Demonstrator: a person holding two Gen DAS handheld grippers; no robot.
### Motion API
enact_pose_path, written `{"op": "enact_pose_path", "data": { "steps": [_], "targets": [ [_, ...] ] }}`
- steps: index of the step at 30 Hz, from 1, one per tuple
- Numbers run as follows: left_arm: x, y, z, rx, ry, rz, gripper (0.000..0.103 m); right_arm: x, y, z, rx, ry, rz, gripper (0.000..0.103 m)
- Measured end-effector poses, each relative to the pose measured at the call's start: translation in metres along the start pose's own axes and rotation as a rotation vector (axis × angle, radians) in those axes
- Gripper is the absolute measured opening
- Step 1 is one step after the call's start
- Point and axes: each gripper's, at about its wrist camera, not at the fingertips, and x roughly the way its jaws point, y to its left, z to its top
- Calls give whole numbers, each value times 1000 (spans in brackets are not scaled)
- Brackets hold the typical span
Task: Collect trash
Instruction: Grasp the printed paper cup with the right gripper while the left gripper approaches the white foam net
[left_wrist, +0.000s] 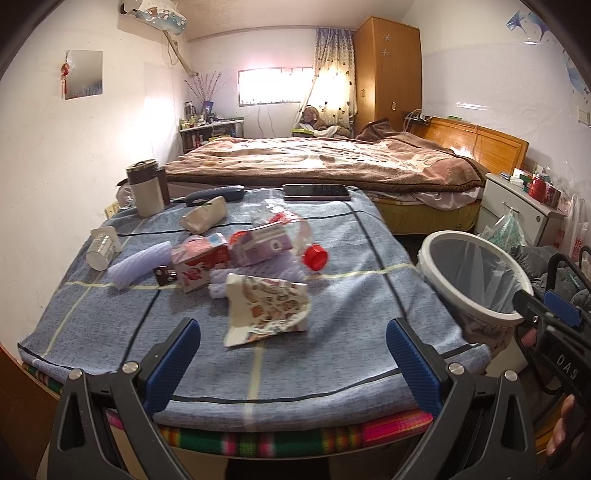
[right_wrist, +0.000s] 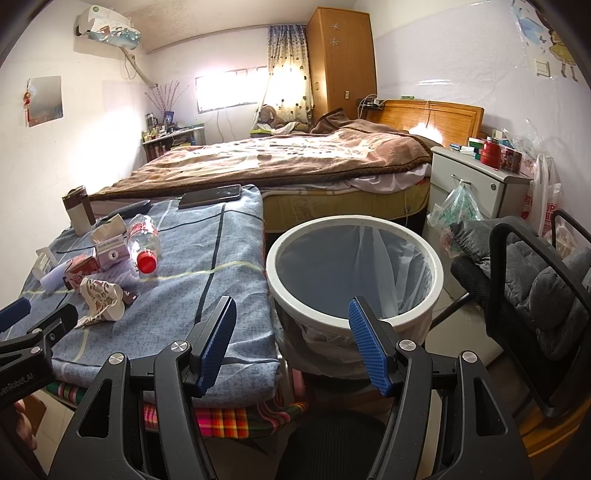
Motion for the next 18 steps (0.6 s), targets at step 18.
{"op": "enact_pose_path", "data": {
  "steps": [18],
  "targets": [
    [11,116,-3,-120,28,86,102,38,98,3,-153,69,311,65]
  ]
}}
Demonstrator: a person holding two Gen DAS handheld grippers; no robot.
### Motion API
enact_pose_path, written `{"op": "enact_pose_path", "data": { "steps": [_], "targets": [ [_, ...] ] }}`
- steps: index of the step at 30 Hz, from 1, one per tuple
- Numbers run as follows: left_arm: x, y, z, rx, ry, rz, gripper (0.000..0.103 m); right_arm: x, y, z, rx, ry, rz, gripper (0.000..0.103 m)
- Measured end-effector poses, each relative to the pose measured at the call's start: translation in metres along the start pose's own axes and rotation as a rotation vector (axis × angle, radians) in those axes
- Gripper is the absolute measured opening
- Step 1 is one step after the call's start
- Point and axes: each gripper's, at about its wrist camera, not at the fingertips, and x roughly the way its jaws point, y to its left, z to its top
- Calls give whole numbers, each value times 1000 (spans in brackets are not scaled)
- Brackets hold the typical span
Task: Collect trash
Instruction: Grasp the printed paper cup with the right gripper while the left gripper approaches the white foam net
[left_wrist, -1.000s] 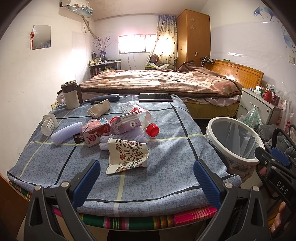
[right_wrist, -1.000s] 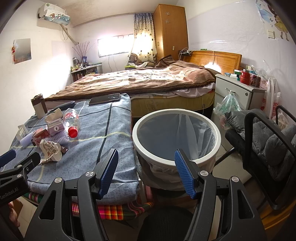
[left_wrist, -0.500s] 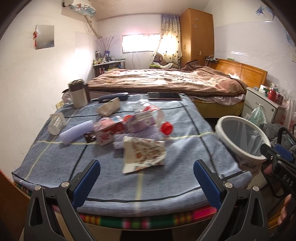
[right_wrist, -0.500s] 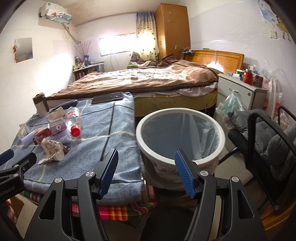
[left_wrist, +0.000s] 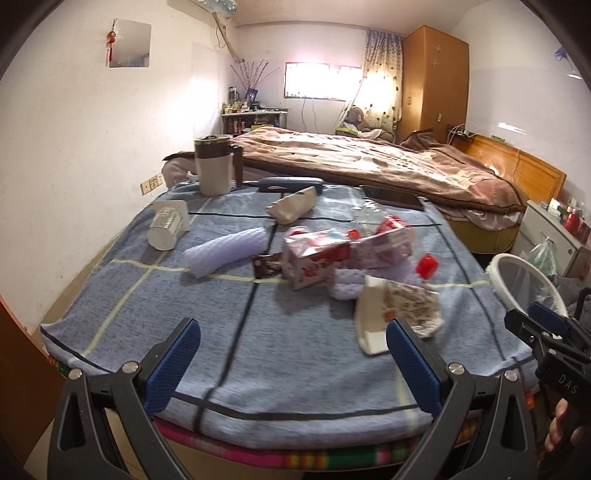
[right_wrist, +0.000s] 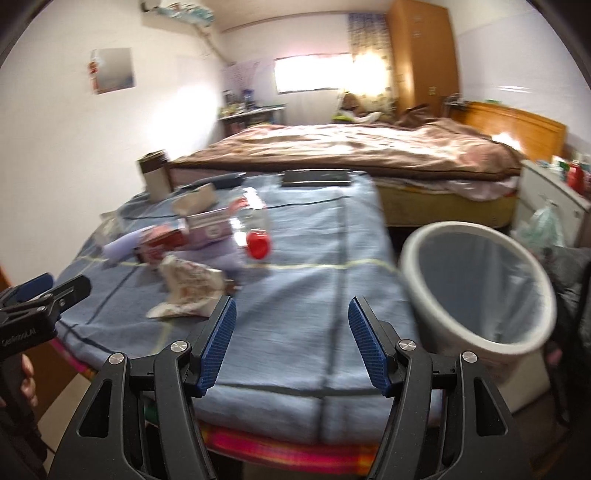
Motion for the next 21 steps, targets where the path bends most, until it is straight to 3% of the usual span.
{"op": "enact_pose_path", "data": {
  "steps": [5,9,21],
  "targets": [
    [15,25,6,-19,18,-44,102,21,17,8,-50,41,66,65],
    [28,44,14,-36,29,-38,102,34,35,14,-120,57,123,65],
    [76,87,44,-7,39,-2,102,79,59,22,-209,126,128,65]
  ]
}}
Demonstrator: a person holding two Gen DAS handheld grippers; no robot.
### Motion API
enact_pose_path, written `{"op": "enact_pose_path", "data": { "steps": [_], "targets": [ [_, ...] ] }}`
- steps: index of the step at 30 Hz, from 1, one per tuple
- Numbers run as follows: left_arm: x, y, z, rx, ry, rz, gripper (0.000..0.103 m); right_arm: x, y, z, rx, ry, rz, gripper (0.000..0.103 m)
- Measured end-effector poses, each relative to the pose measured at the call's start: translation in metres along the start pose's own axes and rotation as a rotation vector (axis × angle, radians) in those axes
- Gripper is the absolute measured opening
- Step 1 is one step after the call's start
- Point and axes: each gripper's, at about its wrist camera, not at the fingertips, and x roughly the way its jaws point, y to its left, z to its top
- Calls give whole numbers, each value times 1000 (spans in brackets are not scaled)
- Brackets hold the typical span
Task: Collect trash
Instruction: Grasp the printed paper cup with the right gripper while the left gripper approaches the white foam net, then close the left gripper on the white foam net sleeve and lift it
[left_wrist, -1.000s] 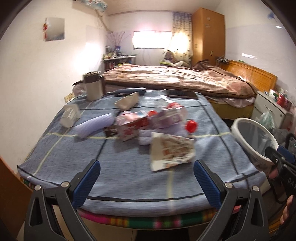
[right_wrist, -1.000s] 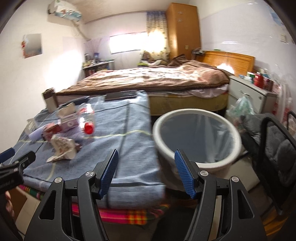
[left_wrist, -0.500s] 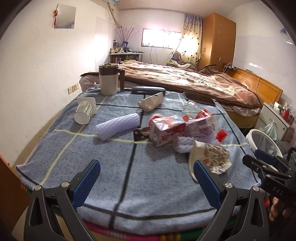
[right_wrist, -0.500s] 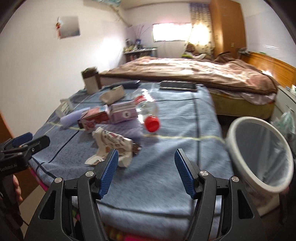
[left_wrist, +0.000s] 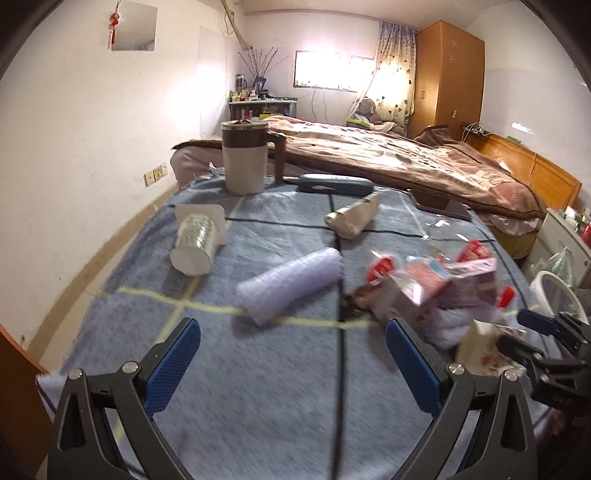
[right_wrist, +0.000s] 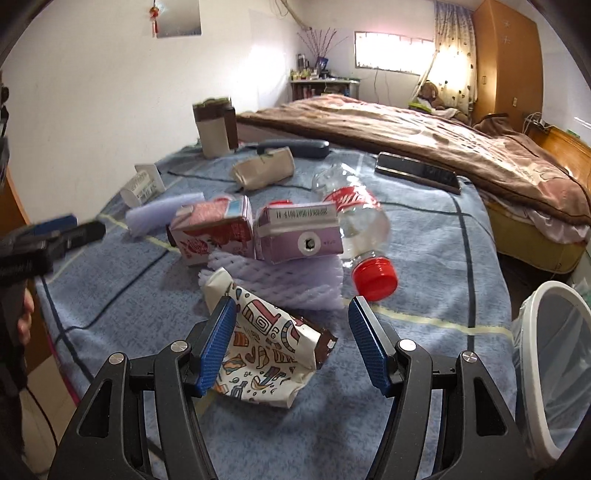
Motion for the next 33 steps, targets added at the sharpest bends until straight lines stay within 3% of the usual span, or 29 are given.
{"op": "enact_pose_path", "data": {
  "steps": [4,8,12,15,19,24,26,33],
  "targets": [
    [13,12,9,-5,12,-4,102,5,4,-2,-28,20,15,63],
    [32,18,16,25,54,-7,102,6,6,-3,-22,28,11,44],
    [48,21,21,51,85,-36,101,2,4,-6,-3,16,23,33],
    [55,18,22,87,84,-13,101,-2,0,-7,26,1,25,31],
    [73,19,23,92,137,-42,95,-6,-6,-10,63,-15,29,29],
    [84,12,25,144,142,-45,94,-17,-16,-15,109,-34,25,29],
    [91,9,28,161,158,-55,89,-21,-19,-16,121,-41,23,29],
    [102,3,24,155,215,-94,57,-26,-23,-16,142,-64,13,29]
  ]
}}
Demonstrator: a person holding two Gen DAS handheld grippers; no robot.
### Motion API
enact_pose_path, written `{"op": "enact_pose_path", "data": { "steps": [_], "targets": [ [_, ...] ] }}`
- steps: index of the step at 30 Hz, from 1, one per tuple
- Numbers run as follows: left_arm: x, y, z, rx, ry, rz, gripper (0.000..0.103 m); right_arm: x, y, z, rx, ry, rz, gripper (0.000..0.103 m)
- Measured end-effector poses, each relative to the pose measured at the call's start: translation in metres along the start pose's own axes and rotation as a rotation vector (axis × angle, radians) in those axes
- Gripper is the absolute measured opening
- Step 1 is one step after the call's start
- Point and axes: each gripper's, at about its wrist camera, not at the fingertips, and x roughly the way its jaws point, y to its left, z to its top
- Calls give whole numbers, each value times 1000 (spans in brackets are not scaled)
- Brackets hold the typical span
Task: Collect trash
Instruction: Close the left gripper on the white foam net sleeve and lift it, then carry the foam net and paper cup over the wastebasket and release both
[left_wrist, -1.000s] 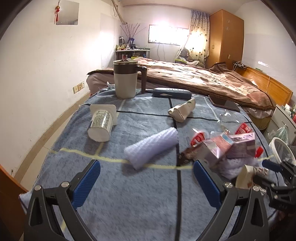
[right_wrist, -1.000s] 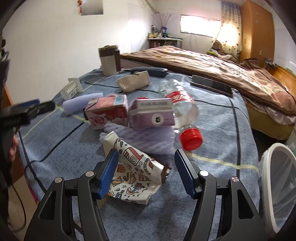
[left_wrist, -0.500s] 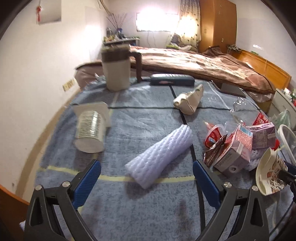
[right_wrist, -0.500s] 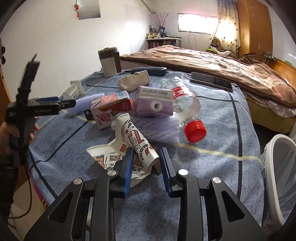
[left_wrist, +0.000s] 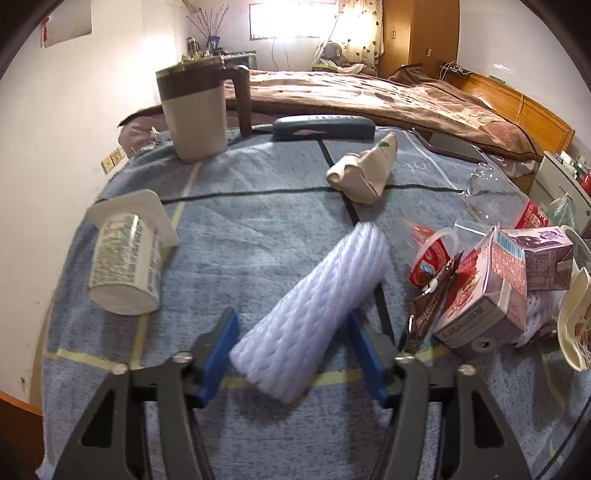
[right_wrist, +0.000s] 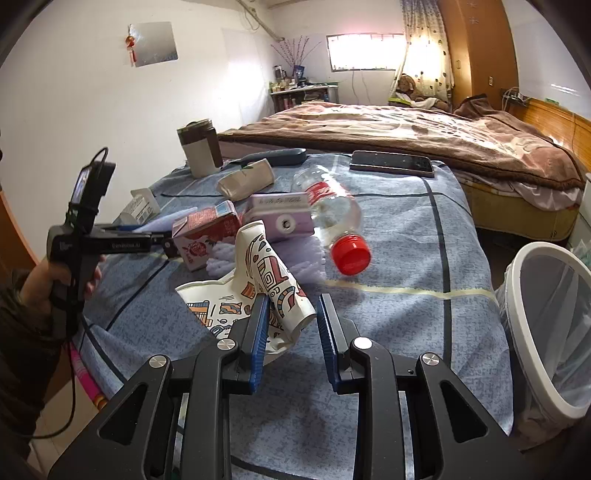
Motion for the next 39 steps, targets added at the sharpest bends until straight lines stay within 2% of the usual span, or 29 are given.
{"op": "enact_pose_path", "data": {
  "steps": [7,9,14,16,20,26,39],
  "targets": [
    [-5,-10,-3,0,-4,-49,31,-1,-3,-2,13,-4,-1,28],
    [-8,-13,-5,-8,-12,-54,29,-2,-4,-2,19,-8,1,28],
    [-19,-21,-12,-39,-43,-63,27,-7,-8,-3,29,-21,-7,28],
    [-25,-21,-15,-60,-49,-91,27,-9,-8,-3,34,-25,-8,28],
    [-43,-28,-20,-56,-88,-60,27,-13,-10,-2,44,-41,-12,28],
    [-74,-40,-21,-65,-144,-77,27,-23,-14,-1,58,-67,-27,28],
    [-118,-111,-12,0,-238,-170,27,-61,-45,6,120,-144,-106,28]
  ]
}}
